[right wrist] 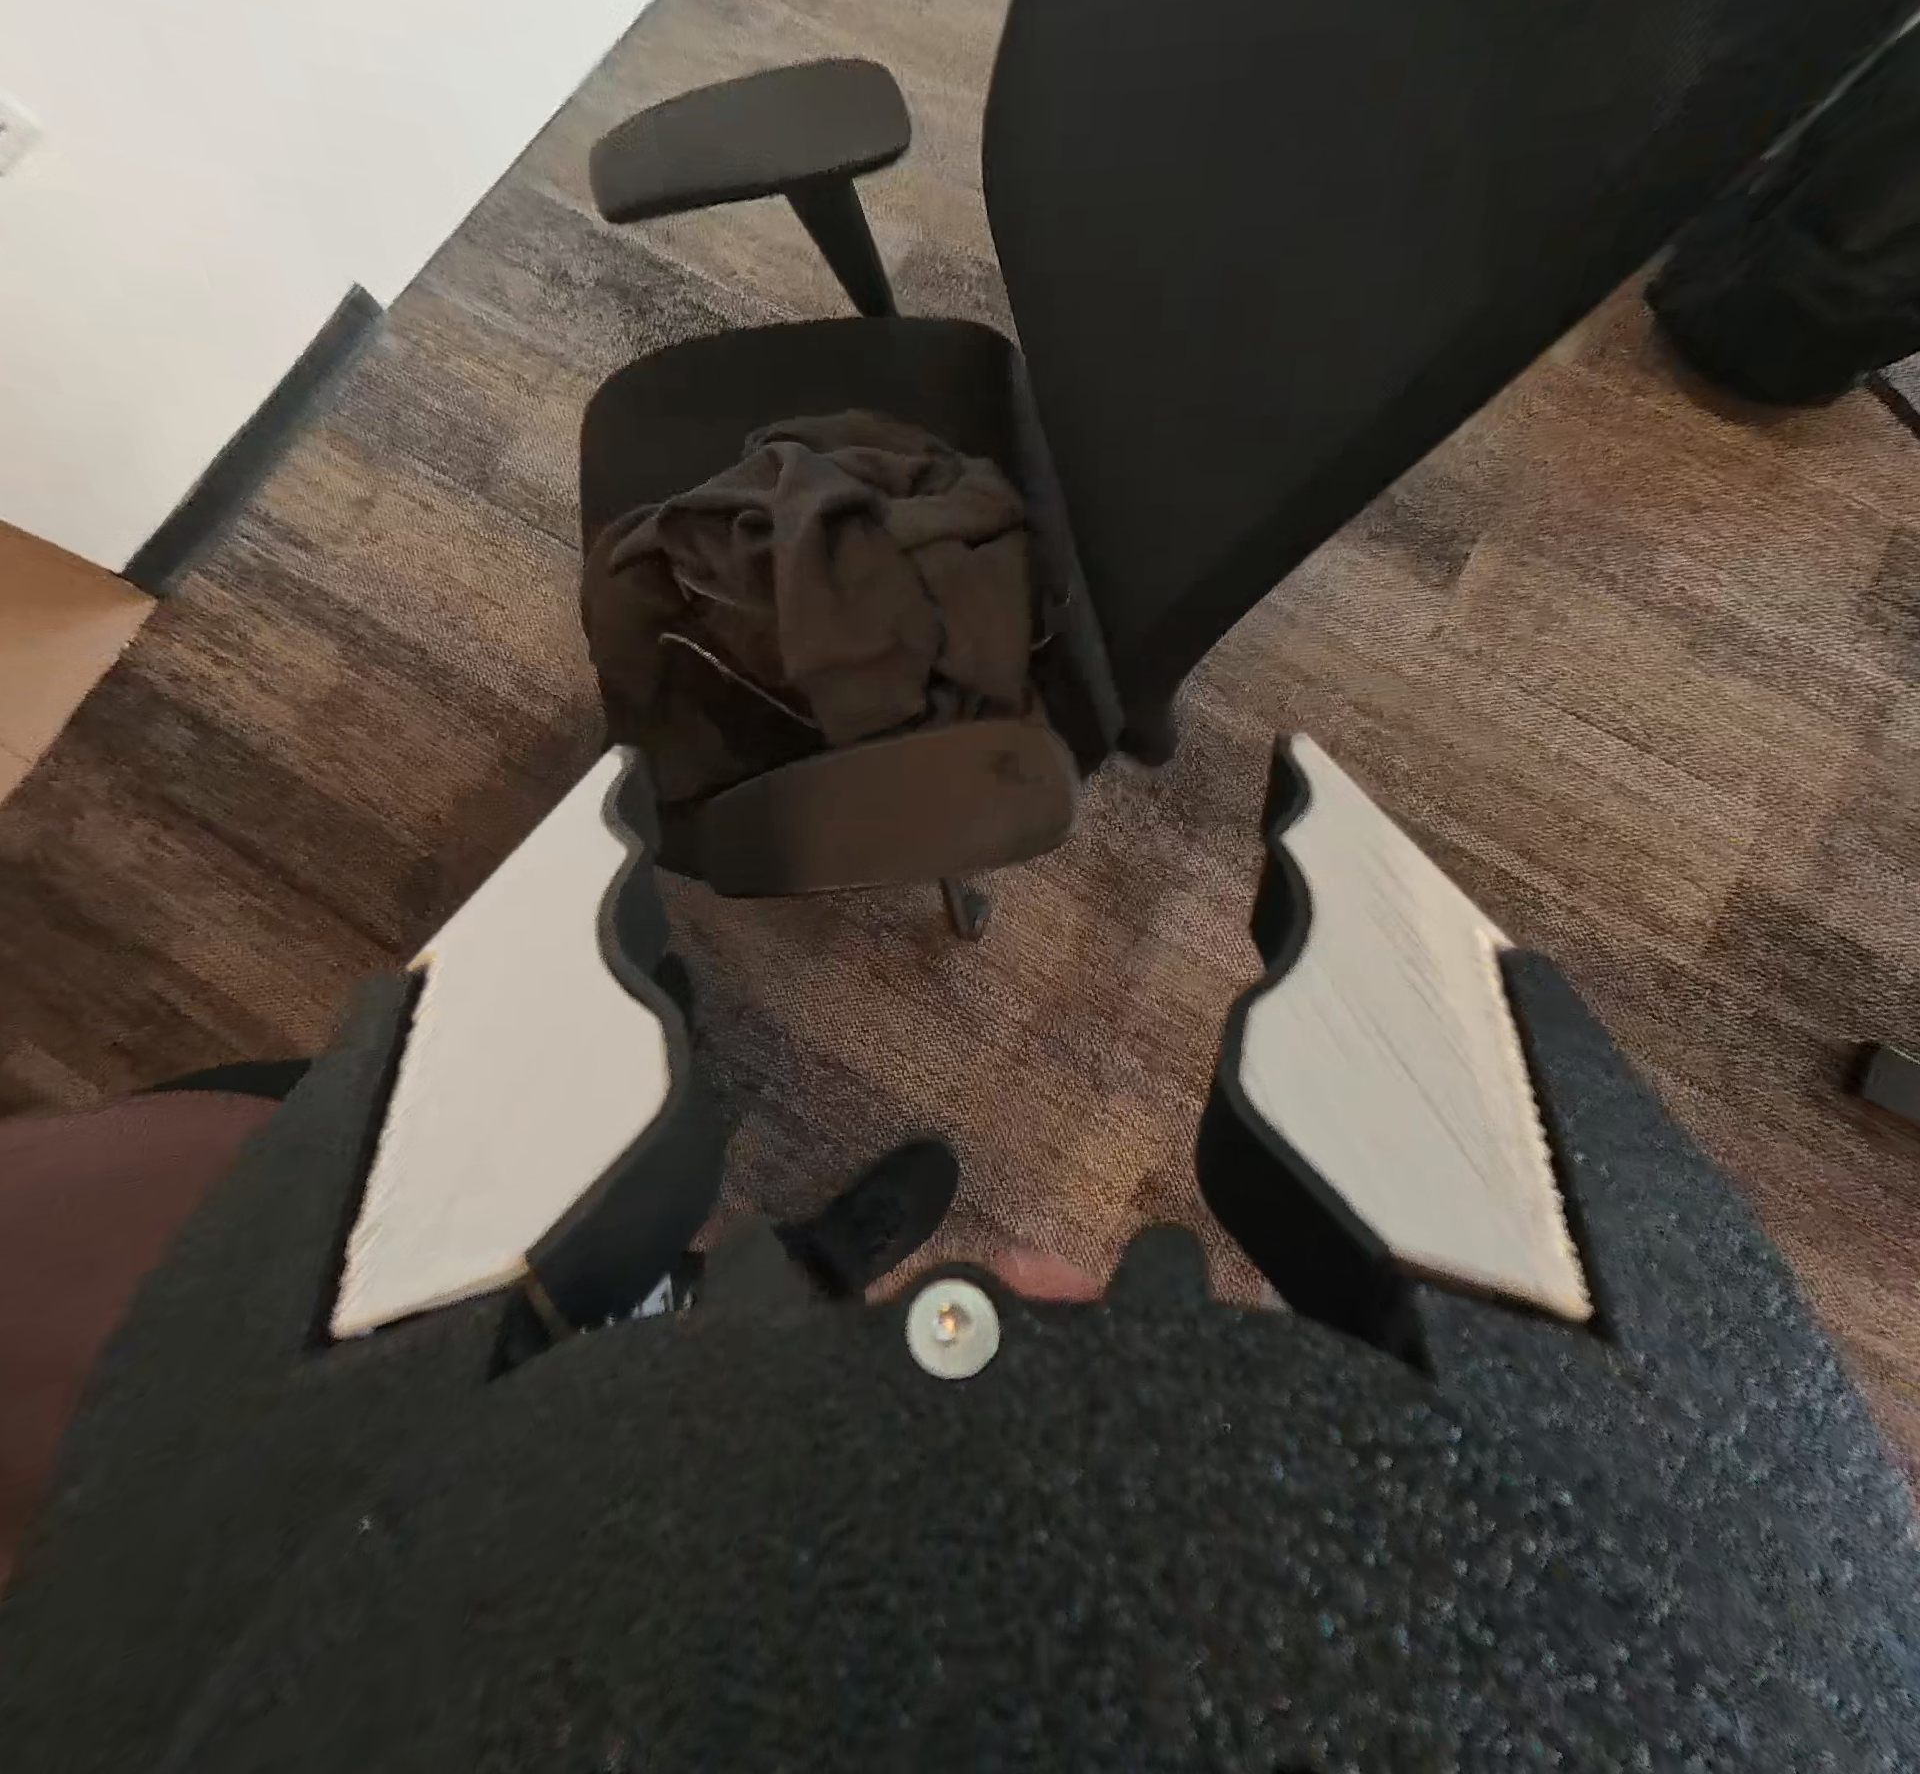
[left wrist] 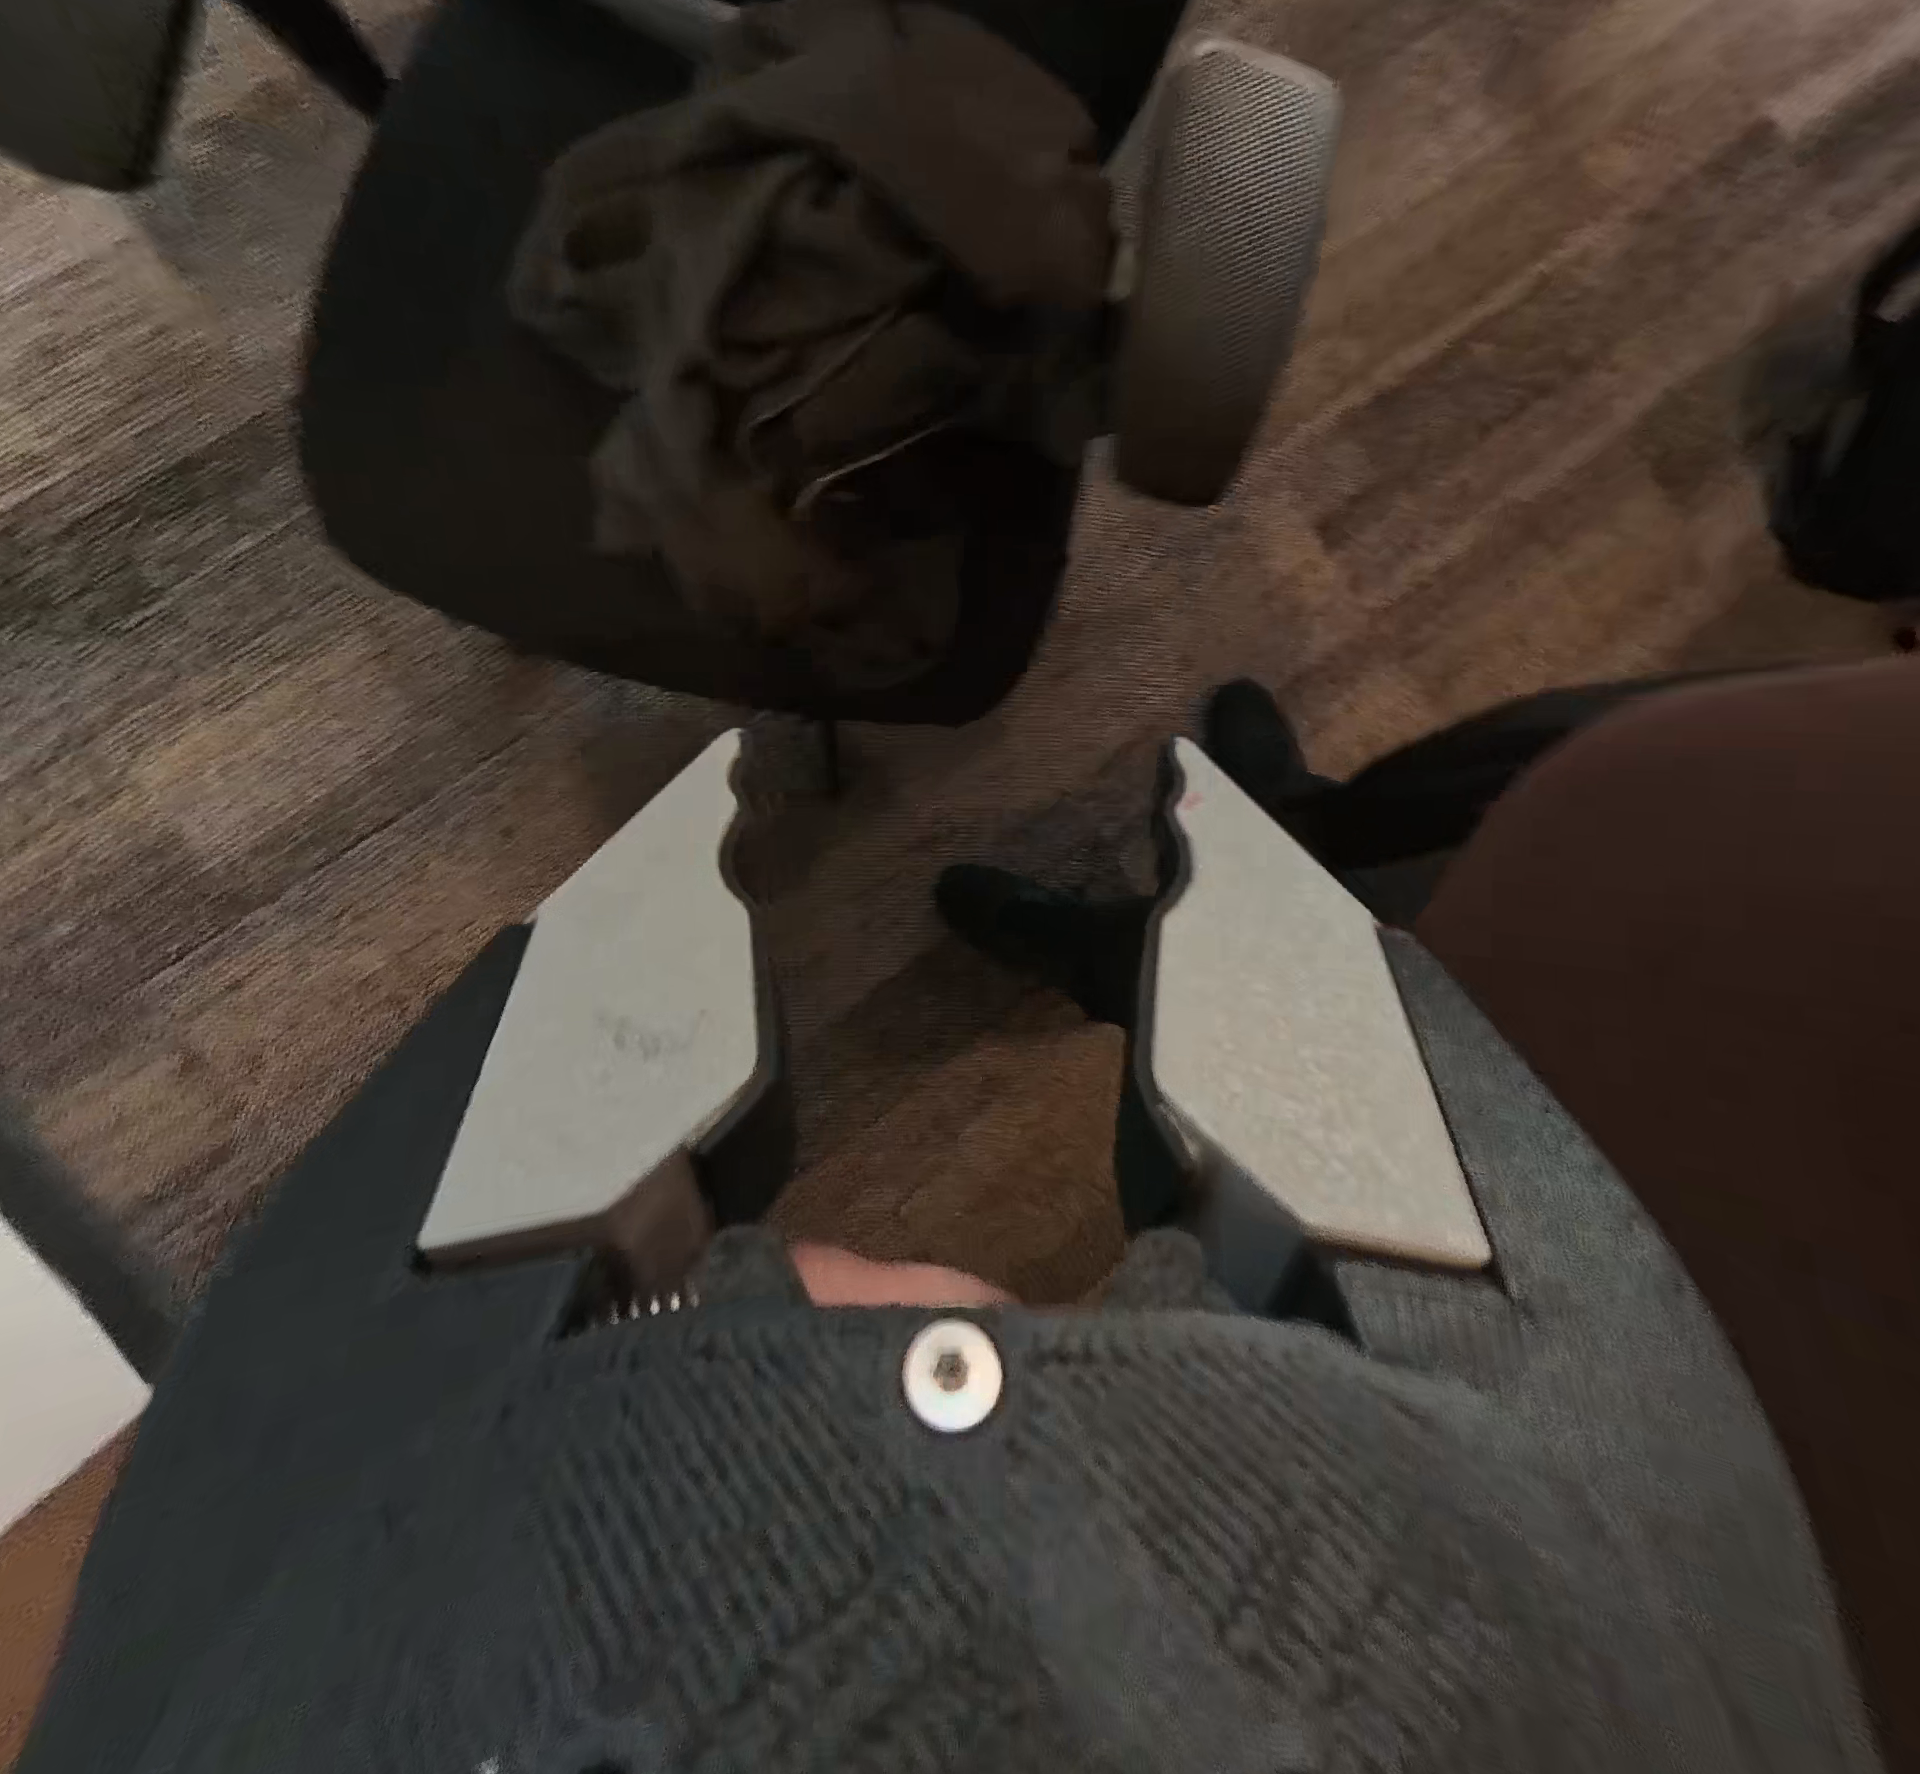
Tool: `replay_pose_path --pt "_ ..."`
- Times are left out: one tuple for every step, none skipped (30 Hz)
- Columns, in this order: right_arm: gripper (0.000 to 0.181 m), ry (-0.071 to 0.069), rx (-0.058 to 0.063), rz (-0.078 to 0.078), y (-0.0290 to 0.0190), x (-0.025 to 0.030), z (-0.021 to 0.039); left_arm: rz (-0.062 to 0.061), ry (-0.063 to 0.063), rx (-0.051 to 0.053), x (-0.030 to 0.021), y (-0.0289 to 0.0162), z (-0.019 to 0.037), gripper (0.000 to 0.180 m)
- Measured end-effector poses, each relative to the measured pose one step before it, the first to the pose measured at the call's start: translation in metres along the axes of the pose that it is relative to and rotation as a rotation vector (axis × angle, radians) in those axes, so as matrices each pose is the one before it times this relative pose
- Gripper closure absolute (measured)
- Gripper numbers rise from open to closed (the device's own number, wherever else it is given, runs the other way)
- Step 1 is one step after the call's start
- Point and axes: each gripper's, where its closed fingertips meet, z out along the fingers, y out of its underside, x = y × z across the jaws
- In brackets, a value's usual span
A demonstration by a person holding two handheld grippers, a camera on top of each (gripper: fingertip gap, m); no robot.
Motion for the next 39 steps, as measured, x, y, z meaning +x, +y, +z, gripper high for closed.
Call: replay_pose_path --pt "0.066 -0.0027 -0.0145 -0.0009 0.00622 -0.00663 0.00261 -0.0335 -0.037 0.0006 -0.02591 0.00912 0.00685 0.105" --pt "0.066 -0.0083 -0.016 0.0047 0.00693 -0.0073 0.00244 -0.0427 -0.0357 -0.02 -0.02821 0.01266 0.00934 0.105" --pt "0.065 -0.0113 -0.0137 0.0094 0.00704 -0.00758 0.00189 -0.0461 -0.025 -0.0335 -0.02808 0.0142 0.01153 0.102" --pt "0.064 -0.0104 -0.0088 0.0109 0.00693 -0.00737 0.00095 -0.0444 -0.0153 -0.0373 -0.02719 0.01367 0.0126 0.101" --pt "0.064 -0.0068 -0.0098 0.009 0.00742 -0.00654 0.0002 -0.0436 -0.0115 -0.0361 -0.02607 0.01148 0.01204 0.1" --pt "0.064 -0.0002 -0.0151 0.0061 0.00867 -0.00537 -0.00048 -0.0407 -0.0055 -0.0254 -0.02374 0.00738 0.01072 0.1" --pt "0.063 0.0051 -0.018 0.0039 0.00958 -0.00438 -0.00112 -0.0385 0.0017 -0.0125 -0.02084 0.00303 0.00901 0.099" --pt "0.062 0.0045 -0.0196 0.0042 0.01028 -0.00408 -0.00165 -0.0376 0.0031 -0.0025 -0.01847 -0.00074 0.00758 0.099" --pt "0.062 0.0064 -0.0234 0.0053 0.01105 -0.00344 -0.00215 -0.0405 0.0071 0.0015 -0.0155 -0.00349 0.00687 0.1" --pt "0.062 0.0113 -0.0267 0.0057 0.0118 -0.00228 -0.00235 -0.0445 0.0159 0.0039 -0.01165 -0.00556 0.00696 0.101" --pt "0.062 0.0151 -0.0282 0.0072 0.01183 -0.00142 -0.00255 -0.0501 0.0186 0.0079 -0.00892 -0.00699 0.00759 0.102" --pt "0.062 0.0168 -0.0277 0.0101 0.01131 -0.00094 -0.00266 -0.0507 0.0215 0.0098 -0.00621 -0.00754 0.00872 0.102" --pt "0.062 0.0138 -0.0242 0.0136 0.01016 -0.00102 -0.00277 -0.0445 0.0332 0.0117 -0.00237 -0.00739 0.00975 0.102" --pt "0.061 0.0087 -0.0202 0.0149 0.00843 -0.00177 -0.00269 -0.0407 0.0335 0.0093 -0.00072 -0.00628 0.0106 0.102" --pt "0.061 0.0082 -0.0173 0.0137 0.00689 -0.00191 -0.00265 -0.0398 0.0231 0.0077 -0.001 -0.00522 0.01113 0.1" --pt "0.061 0.0096 -0.0149 0.0107 0.00526 -0.00187 -0.00238 -0.0359 0.0271 0.0107 0.00059 -0.00463 0.01088 0.099" --pt "0.061 0.0079 -0.0125 0.007 0.00338 -0.00245 -0.00216 -0.0365 0.0314 0.0114 0.00205 -0.00367 0.01068 0.099" --pt "0.061 0.0059 -0.0093 0.0027 0.00139 -0.00307 -0.00194 -0.0393 0.0286 0.0053 0.00215 -0.0014 0.01043 0.099" --pt "0.061 0.0044 -0.005 -0.0022 -0.00086 -0.00348 -0.00164 -0.0419 0.0285 -0.0021 0.00285 0.00141 0.01053 0.098" --pt "0.062 0.0028 -0.0027 -0.0057 -0.00259 -0.0037 -0.0012 -0.036 0.0357 -0.0071 0.00513 0.0046 0.01053 0.098" --pt "0.062 0.001 -0.0001 -0.0073 -0.00434 -0.00386 -0.00065 -0.0177 0.0378 -0.0107 0.00744 0.00791 0.01031 0.099" --pt "0.062 -0.0021 0.0025 -0.009 -0.0059 -0.0042 -0.00039 0.0043 0.0277 -0.0068 0.00815 0.0097 0.00941 0.102" --pt "0.062 -0.0035 0.0041 -0.0109 -0.00728 -0.00443 0.00003 0.0318 0.0246 -0.0015 0.01081 0.01059 0.00809 0.104" --pt "0.061 -0.0047 0.0075 -0.014 -0.00831 -0.0047 0.00022 0.052 0.0219 -0.0013 0.01396 0.01188 0.00759 0.108" --pt "0.062 -0.0089 0.0106 -0.0157 -0.00908 -0.00554 0.00076 0.0704 0.0296 -0.0094 0.02056 0.01443 0.00883 0.114" --pt "0.062 -0.016 0.0114 -0.0146 -0.00928 -0.00632 0.00182 0.0962 -0.0369 -0.0337 0.01735 0.01879 0.01069 0.091" --pt "0.062 -0.0233 0.0097 -0.0138 -0.00938 -0.00719 0.00355 0.1525 -0.078 -0.0445 0.01718 0.02055 0.01021 0.074" --pt "0.062 -0.0269 0.0066 -0.0163 -0.00945 -0.00741 0.00511 0.1569 -0.0388 -0.0729 0.02451 0.02317 0.01034 0.082" --pt "0.062 -0.0239 0.0043 -0.0226 -0.00939 -0.00657 0.00641 0.0922 0.0586 -0.0883 0.03711 0.02248 0.00704 0.09" --pt "0.062 -0.02 0.001 -0.0274 -0.00933 -0.00563 0.00675 0.0522 0.2245 -0.0162 0.06092 0.01152 0.00212 0.098" --pt "0.061 -0.018 -0.0029 -0.0294 -0.0094 -0.00525 0.00654 0.0244 0.1659 0.0248 0.05331 0.00264 0.00527 0.101" --pt "0.06 -0.0163 -0.0013 -0.0298 -0.00999 -0.00479 0.00548 0.0338 0.0421 0.0021 0.03197 0.00333 0.00743 0.098" --pt "0.06 -0.0155 0.0059 -0.0265 -0.01068 -0.00469 0.00445 0.0287 -0.0023 0.0096 0.02088 0.0009 0.00315 0.098" --pt "0.06 -0.021 0.0155 -0.0191 -0.01123 -0.00543 0.0037 -0.0012 -0.0023 0.0365 0.01594 -0.00245 -0.00215 0.1" --pt "0.06 -0.0337 0.0191 -0.0071 -0.01057 -0.0072 0.00406 -0.0216 0.019 0.0423 0.01329 -0.0014 -0.00623 0.102" --pt "0.06 -0.046 0.019 0.0012 -0.00925 -0.00909 0.00483 -0.0315 0.0139 0.0277 0.00725 0.00258 -0.00842 0.107" --pt "0.06 -0.0494 0.0169 -0.0002 -0.00784 -0.01006 0.00548 -0.0311 -0.0049 0.0105 -0.00016 0.00672 -0.0108 0.108" --pt "0.06 -0.0405 0.0126 -0.0067 -0.00645 -0.00931 0.00582 -0.0269 -0.0277 -0.0023 -0.00712 0.00992 -0.01285 0.109" --pt "0.06 -0.0294 0.0061 -0.0125 -0.00503 -0.00859 0.00575 -0.0237 -0.0433 -0.0079 -0.01192 0.01154 -0.01467 0.112"
